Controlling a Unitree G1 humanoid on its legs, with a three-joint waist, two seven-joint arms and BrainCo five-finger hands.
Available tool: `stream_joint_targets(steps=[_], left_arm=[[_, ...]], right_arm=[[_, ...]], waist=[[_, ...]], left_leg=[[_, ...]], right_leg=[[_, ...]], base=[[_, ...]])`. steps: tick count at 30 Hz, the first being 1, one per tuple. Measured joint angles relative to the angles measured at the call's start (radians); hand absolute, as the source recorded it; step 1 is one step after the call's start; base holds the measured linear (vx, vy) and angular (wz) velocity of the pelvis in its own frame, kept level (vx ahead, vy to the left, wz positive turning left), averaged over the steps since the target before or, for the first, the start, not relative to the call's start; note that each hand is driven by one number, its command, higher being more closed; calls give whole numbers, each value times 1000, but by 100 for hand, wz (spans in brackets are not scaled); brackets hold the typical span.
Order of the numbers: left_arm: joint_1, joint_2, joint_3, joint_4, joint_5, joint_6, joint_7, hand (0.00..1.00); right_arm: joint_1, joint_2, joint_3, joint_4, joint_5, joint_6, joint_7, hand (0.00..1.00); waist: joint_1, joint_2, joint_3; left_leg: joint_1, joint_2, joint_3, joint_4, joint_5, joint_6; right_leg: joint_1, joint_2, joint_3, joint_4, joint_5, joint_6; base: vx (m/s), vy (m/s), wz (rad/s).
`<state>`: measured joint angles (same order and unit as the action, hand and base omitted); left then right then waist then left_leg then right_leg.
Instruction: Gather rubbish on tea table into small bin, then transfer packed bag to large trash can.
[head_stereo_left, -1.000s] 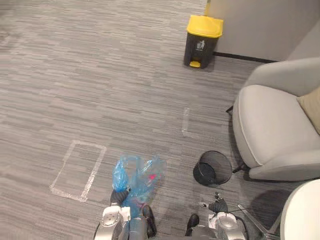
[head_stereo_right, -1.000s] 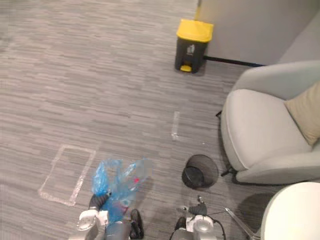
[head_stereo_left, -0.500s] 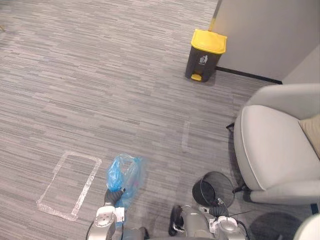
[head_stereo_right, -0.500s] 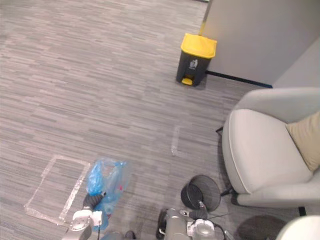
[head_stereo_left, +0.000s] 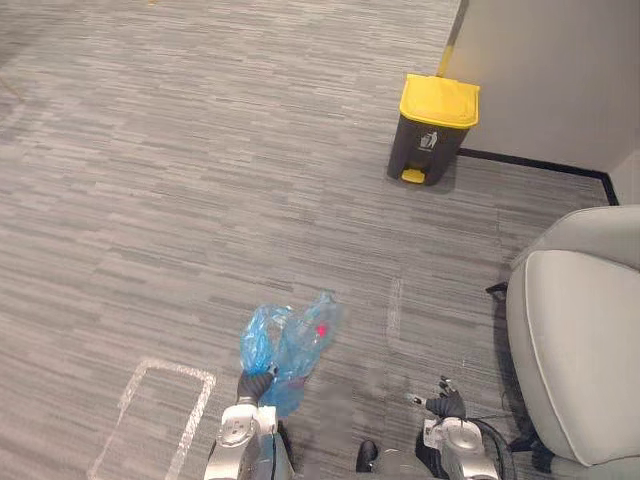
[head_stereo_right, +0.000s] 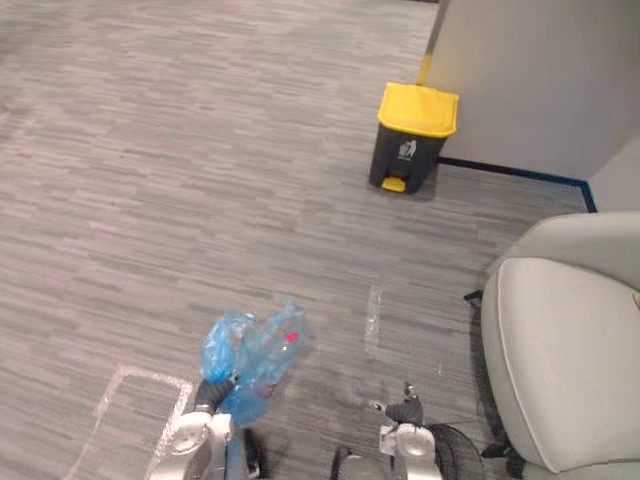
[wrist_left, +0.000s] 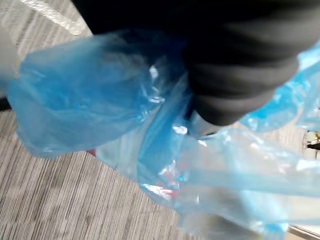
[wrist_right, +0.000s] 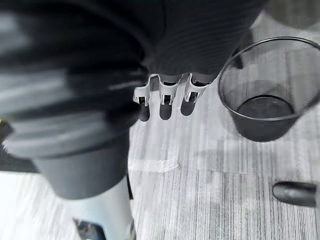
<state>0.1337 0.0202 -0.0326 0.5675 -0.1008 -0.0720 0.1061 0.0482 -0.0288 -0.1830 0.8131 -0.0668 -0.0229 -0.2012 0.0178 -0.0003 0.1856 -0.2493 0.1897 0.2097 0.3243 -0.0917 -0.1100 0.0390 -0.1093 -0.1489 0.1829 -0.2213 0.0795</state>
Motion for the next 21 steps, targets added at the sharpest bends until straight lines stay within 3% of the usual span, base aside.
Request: stream_joint_targets(steps=[1,4,6,7,8,11,12,13,15,16,17,18,20,21], left_arm=[[-3,19,5,2,0,1,6,100],[-6,25,4,2,-1,4,5,100],[21,27,4,-1,-1,14,5,100],[36,33,2,-10,-1,14,6,100],[36,45,-5,-17,-2,14,8,100],[28,56,-3,-33,-6,13,18,100],[14,56,0,-23,-13,13,25,100],[2,58,4,-8,-18,13,26,100],[-12,69,5,10,-18,13,26,100],[-17,75,13,32,-18,11,26,100],[-26,63,15,44,-18,14,28,100],[-35,62,12,44,-17,9,26,100],[-58,57,2,51,-17,8,26,100],[-66,44,-1,51,-17,7,26,100]], right_arm=[[8,20,8,0,0,2,-1,0],[12,28,9,0,-1,3,0,0],[3,28,15,0,-1,3,1,0],[-7,27,31,0,-2,3,2,0],[-8,28,41,7,-5,3,4,0],[-13,23,50,13,-9,6,5,0],[-26,11,54,19,-10,6,5,0],[-41,-11,72,28,-10,6,4,0],[-46,-22,78,28,-10,6,3,0],[-29,-24,81,34,-8,5,5,0],[-39,-37,79,37,-10,7,3,0],[-68,-52,75,30,-12,8,0,0],[-76,-54,57,30,-11,7,-1,0],[-60,-59,45,32,-11,7,-1,0]], waist=[[-9,-30,-10],[-6,-48,-13],[-4,-39,-11],[-9,-38,-12],[-19,-26,-7],[-25,-18,-2],[-30,1,11],[-38,19,22],[-50,5,19],[-69,-16,29],[-63,12,28],[-61,26,29],[-73,30,31],[-74,34,32]], left_leg=[[7,-40,16,-17,-21,6],[26,-73,55,22,-90,32],[121,-86,129,-9,-115,53],[180,-101,152,-38,-126,63],[237,-105,167,-81,-133,70],[299,-98,165,-145,-133,68],[335,-73,164,-169,-133,68],[362,-45,164,-173,-132,67],[402,-50,161,-184,-135,63],[454,-66,143,-189,-153,23],[463,-42,138,-194,-159,16],[459,-43,102,-202,-134,30],[460,-40,67,-160,-97,-5],[439,-18,47,-54,-89,-20]], right_leg=[[-3,-30,16,-13,3,6],[-27,-78,60,56,-7,29],[-113,-112,111,291,0,53],[-168,-137,114,434,36,94],[-236,-144,106,577,44,95],[-342,-113,45,671,-38,19],[-400,-76,-18,645,-67,-31],[-452,-33,-83,529,-60,-54],[-467,-3,-114,279,48,-60],[-424,12,-110,125,270,-166],[-412,28,-116,131,270,-159],[-429,44,-104,158,226,-166],[-439,33,-108,241,145,-169],[-409,27,-120,265,97,-169]], base=[[322,308,-42],[354,256,-37],[354,217,-82],[425,158,-62],[432,125,-35],[320,-13,-12],[380,-121,-16],[384,-141,-12],[496,-179,14],[488,-153,13],[461,-113,-11],[374,-127,-26],[399,-164,6],[352,-147,32]])
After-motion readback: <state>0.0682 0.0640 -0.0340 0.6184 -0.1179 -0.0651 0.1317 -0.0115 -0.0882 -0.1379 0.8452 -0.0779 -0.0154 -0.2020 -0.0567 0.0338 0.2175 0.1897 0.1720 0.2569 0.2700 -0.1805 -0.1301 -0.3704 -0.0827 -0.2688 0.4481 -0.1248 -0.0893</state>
